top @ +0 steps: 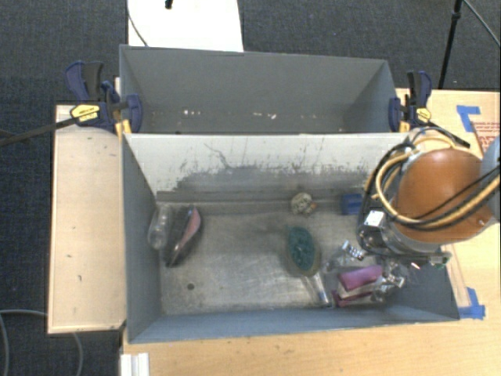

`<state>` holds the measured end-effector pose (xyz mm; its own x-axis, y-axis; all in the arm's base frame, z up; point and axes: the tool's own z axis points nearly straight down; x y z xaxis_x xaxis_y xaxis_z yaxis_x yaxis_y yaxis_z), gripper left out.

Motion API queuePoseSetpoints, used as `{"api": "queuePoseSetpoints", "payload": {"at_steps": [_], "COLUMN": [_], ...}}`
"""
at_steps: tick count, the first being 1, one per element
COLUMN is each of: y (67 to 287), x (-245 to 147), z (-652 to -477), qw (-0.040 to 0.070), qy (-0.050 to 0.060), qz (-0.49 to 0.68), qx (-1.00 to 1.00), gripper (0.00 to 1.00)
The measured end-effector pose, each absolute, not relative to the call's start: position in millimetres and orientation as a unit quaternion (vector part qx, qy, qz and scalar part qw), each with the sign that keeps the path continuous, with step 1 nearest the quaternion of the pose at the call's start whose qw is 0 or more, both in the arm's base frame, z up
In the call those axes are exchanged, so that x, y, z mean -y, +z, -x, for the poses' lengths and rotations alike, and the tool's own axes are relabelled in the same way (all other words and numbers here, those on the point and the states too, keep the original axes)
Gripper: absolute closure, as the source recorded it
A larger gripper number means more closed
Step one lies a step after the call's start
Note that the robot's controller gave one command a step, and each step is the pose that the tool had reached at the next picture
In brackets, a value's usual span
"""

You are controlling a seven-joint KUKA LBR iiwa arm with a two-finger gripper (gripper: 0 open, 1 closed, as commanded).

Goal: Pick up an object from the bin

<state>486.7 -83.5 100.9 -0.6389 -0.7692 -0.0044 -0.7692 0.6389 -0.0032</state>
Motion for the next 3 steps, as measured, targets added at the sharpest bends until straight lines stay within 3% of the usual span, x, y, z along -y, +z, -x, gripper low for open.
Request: {"api": "queuePoseSetpoints", "payload": {"at_steps": [1, 2, 3], "y": [108, 72, 72], "x": [100, 99, 94], "z": [-487.8, -491.4, -479.2], "qw": [0.004, 0.006, 0.003], "qy": [-0.001, -0.002, -0.001], "qz": [0.507, 0.566, 0.605], "qx": [-0.862, -0.824, -0.796], "gripper": [0.0, 0.0, 0.0]}}
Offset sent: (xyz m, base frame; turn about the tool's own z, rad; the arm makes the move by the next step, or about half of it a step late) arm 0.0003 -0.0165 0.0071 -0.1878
